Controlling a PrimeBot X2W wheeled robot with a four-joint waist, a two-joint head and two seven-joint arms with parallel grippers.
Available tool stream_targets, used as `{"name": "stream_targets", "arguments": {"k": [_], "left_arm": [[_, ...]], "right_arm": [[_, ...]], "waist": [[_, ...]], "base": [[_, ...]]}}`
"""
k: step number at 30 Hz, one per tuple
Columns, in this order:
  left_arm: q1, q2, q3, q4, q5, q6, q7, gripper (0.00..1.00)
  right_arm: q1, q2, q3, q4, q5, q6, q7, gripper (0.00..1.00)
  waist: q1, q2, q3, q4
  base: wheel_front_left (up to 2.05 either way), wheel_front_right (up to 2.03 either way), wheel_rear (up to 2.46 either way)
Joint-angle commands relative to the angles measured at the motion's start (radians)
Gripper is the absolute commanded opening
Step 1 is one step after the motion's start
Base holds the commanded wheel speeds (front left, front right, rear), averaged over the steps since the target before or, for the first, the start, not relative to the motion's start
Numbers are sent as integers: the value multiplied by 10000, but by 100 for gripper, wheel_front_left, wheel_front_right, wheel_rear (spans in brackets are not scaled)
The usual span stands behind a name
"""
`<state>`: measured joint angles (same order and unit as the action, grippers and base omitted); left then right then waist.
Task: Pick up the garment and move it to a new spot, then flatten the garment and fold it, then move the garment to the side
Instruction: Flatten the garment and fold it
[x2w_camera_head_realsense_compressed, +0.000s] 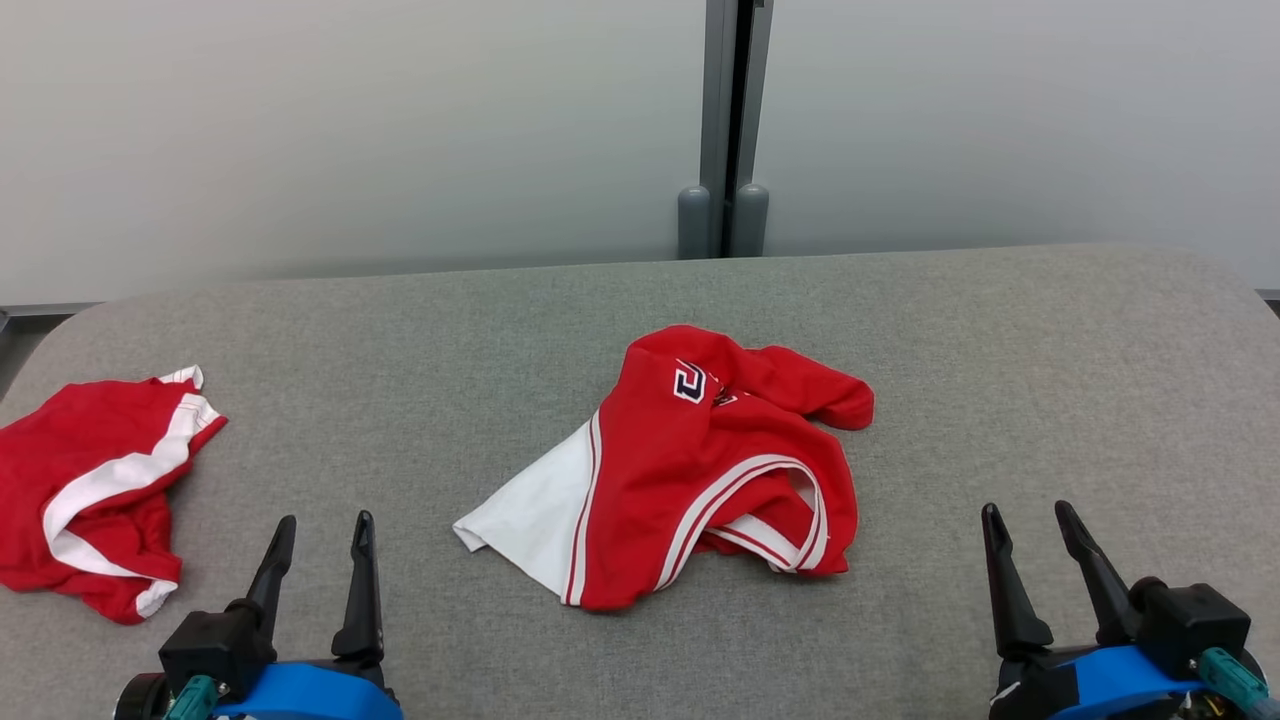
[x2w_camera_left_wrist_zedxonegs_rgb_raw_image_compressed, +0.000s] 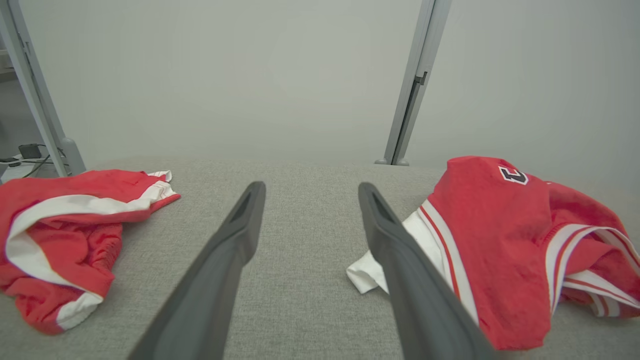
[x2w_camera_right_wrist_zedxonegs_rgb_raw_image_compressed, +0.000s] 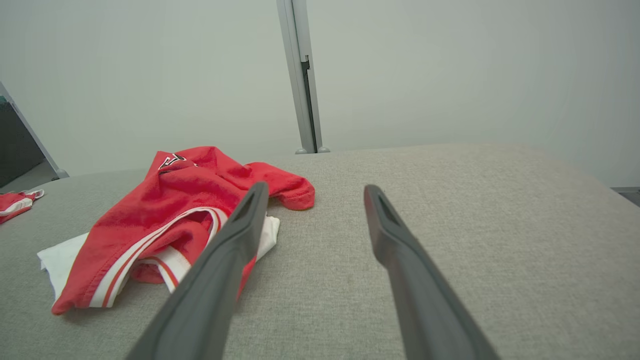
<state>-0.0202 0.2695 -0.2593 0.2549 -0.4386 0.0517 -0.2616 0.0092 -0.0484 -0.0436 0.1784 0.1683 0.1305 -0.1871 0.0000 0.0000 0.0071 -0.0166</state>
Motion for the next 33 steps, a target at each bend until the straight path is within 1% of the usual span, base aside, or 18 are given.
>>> {"name": "stream_targets", "arguments": {"k": [1, 8, 11, 13, 16, 20, 22, 25, 29, 33], "left_arm": [[-56, -3, 18, 37, 52, -68, -50, 100], [-216, -55, -23, 120, 93, -101, -50, 100], [-280, -59, -23, 122, 109, -137, -50, 100], [-318, -74, -31, 124, 127, -152, -50, 100], [-435, -97, -65, 131, 150, -226, -49, 100], [-607, -138, -221, 184, 200, -333, -49, 100], [-688, -137, -273, 210, 237, -391, -50, 100], [-806, -148, -340, 236, 266, -463, -50, 100], [-973, -163, -426, 251, 317, -540, -48, 100], [-1113, -174, -531, 315, 355, -610, -50, 100]], "right_arm": [[126, -36, 11, 33, 31, 5, -25, 100], [-130, -38, 270, 38, -40, 5, 67, 100], [-387, -36, 537, -81, -133, 5, 164, 100], [-517, -38, 769, -36, -114, 5, 358, 100], [-914, -39, 1132, 360, 105, 5, 895, 100], [-1568, -35, 1557, 1423, 284, 5, 1309, 100], [-1946, -45, 1696, 2019, 600, 3, 1316, 100], [-2446, -35, 1912, 2893, 629, 5, 1356, 100], [-3091, -41, 2000, 4095, 318, 5, 1373, 100], [-3658, -41, 1752, 5223, -313, 5, 1412, 100]], "waist": [[0, 0, 13, 14], [0, 0, 109, 21], [0, 0, 170, 25], [0, 0, 218, 45], [0, 0, 323, 88], [0, 0, 503, 235], [0, 0, 602, 316], [0, 0, 747, 491], [0, 0, 958, 713], [0, 0, 1114, 847]], "base": [[0, 0, 0], [0, 0, 0], [0, 0, 0], [0, 0, 0], [0, 0, 0], [0, 0, 0], [0, 0, 0], [0, 0, 0], [0, 0, 0], [0, 0, 0]]}}
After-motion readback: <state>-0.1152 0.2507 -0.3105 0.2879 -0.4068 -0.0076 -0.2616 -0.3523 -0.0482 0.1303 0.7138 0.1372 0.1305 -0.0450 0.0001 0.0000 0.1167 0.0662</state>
